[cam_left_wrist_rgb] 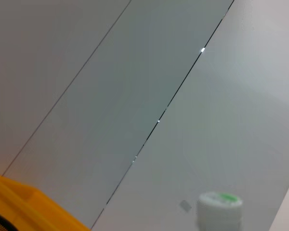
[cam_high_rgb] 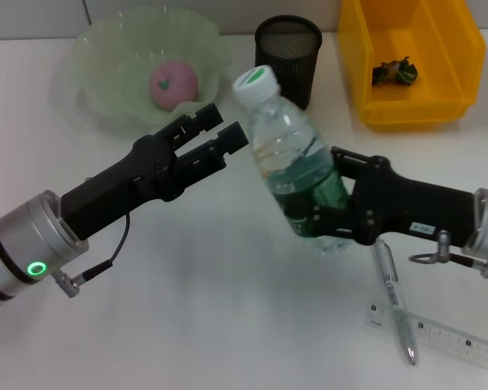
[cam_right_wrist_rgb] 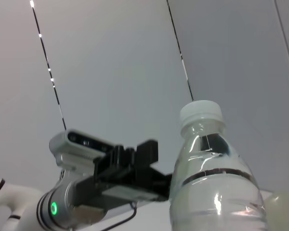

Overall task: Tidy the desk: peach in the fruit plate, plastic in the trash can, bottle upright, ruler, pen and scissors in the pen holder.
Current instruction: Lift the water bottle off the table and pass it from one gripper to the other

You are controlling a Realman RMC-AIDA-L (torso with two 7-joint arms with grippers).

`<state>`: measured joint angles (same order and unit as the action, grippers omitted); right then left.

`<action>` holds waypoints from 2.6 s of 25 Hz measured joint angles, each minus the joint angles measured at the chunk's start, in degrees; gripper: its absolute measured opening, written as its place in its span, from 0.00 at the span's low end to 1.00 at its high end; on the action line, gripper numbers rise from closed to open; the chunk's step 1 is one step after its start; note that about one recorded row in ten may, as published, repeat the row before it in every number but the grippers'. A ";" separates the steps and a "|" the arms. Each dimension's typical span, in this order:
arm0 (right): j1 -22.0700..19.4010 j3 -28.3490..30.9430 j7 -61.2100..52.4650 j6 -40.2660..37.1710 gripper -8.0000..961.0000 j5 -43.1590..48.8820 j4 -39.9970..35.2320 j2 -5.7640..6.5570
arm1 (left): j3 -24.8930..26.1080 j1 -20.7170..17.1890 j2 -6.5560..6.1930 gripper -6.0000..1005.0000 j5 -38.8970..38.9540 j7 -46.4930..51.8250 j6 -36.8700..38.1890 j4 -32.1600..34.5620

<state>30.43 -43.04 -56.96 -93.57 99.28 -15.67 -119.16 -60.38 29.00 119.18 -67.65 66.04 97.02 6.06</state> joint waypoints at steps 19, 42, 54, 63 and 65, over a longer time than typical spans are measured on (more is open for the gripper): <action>3.70 -2.01 2.43 2.86 0.80 0.05 6.47 -0.45 | 0.00 0.61 0.00 0.67 -0.29 -0.52 0.13 -0.22; 4.19 -2.48 2.47 3.49 0.80 0.02 6.89 -0.46 | 0.00 0.63 -0.01 0.65 -0.11 -0.75 0.14 -0.26; 4.29 -2.48 2.47 3.49 0.80 0.03 6.88 -0.46 | 0.07 1.16 0.00 0.65 -0.03 -0.20 -0.19 -0.12; 4.29 -2.49 2.47 3.49 0.80 -0.09 6.88 -0.46 | 0.12 1.36 0.00 0.60 -0.02 -0.09 -0.96 -0.17; 4.28 -2.49 2.47 3.48 0.80 -0.13 6.89 -0.46 | 0.12 1.36 0.00 0.50 -0.02 -0.09 -0.96 -0.17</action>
<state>34.72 -45.53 -54.49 -90.08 99.15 -8.79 -119.62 -60.26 30.36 119.18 -67.68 65.96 96.05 5.89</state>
